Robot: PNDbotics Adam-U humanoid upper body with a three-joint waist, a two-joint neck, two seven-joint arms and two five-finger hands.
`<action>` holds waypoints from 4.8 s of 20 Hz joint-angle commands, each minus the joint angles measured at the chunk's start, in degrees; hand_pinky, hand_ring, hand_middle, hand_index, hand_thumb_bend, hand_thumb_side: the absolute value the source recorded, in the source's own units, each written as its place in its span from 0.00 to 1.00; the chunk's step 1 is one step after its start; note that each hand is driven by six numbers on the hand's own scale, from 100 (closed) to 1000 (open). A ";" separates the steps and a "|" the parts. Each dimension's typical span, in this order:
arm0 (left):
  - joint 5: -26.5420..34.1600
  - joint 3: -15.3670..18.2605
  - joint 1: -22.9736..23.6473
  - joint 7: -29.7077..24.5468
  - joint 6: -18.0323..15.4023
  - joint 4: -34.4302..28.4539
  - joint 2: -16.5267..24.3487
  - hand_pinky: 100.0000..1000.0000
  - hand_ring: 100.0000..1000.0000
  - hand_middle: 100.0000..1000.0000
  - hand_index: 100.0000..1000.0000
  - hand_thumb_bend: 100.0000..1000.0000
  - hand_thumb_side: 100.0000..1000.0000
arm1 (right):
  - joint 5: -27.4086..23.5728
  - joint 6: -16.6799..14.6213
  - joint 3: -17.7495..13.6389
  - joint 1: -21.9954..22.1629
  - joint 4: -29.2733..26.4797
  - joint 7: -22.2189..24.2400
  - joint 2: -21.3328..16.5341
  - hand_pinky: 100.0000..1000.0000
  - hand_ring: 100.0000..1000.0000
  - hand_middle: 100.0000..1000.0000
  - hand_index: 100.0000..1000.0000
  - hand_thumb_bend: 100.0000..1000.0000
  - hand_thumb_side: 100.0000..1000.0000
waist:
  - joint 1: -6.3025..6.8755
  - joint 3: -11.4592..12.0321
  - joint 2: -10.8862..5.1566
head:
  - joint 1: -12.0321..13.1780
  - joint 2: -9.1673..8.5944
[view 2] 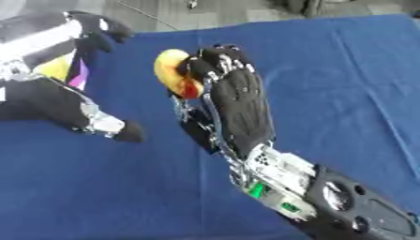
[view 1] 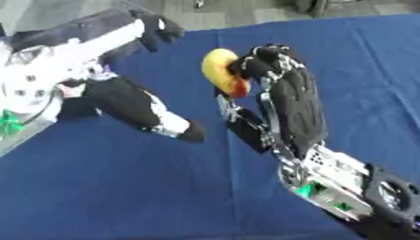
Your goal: Pick up the objects with one hand, pass them to the other hand, and then place them into the box on the other side of the table.
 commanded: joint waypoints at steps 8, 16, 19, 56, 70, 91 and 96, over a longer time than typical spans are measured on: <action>6.95 0.16 -0.99 1.99 2.79 1.08 -1.85 0.86 0.83 0.82 0.90 1.00 0.44 | 2.67 -3.52 1.29 -1.05 -1.07 1.60 0.23 0.65 0.51 0.30 0.38 0.00 0.00 | -0.30 0.29 -0.62 | 0.59 -0.48; 9.31 -1.22 -1.10 4.00 2.79 2.52 -3.33 0.85 0.82 0.80 0.87 0.88 0.35 | 3.07 -5.34 2.00 -1.45 -1.07 1.33 0.56 0.65 0.51 0.30 0.38 0.00 0.00 | -0.42 0.27 -0.36 | 0.85 -0.47; 8.03 -2.23 -0.87 4.14 2.79 4.94 -4.40 0.85 0.82 0.79 0.83 0.79 0.33 | 3.05 -6.15 2.11 -1.76 -1.07 0.60 0.49 0.65 0.51 0.30 0.38 0.00 0.00 | -0.38 0.09 -0.29 | 1.07 -0.35; 15.21 -3.20 0.29 13.55 1.16 9.13 -6.25 0.70 0.57 0.43 0.45 0.11 0.09 | 3.67 -6.92 4.21 -1.55 -1.07 0.65 -0.39 0.68 0.57 0.44 0.50 0.32 0.00 | -0.59 0.05 0.08 | 1.40 -0.61; 16.57 2.03 4.00 17.43 -4.61 14.84 0.76 0.66 0.53 0.38 0.42 0.15 0.00 | 13.36 3.59 3.57 -1.08 -1.07 9.56 -1.96 0.83 0.88 0.86 0.88 0.31 0.54 | -0.49 -0.08 0.11 | 1.37 -0.64; -8.11 22.40 7.60 24.40 -27.41 46.08 5.40 0.82 0.80 0.76 0.87 0.72 0.36 | 12.15 0.32 0.50 -0.35 -1.07 5.67 -7.22 0.83 0.85 0.84 0.85 0.38 0.24 | -2.20 -3.72 1.83 | 6.77 -4.26; -19.75 26.98 6.43 26.46 -29.27 54.63 3.47 0.86 0.85 0.81 0.95 1.00 0.50 | 11.39 -1.03 0.65 -0.61 -1.07 4.76 -6.91 0.83 0.85 0.84 0.85 0.38 0.23 | -2.41 -5.27 2.39 | 10.22 -5.09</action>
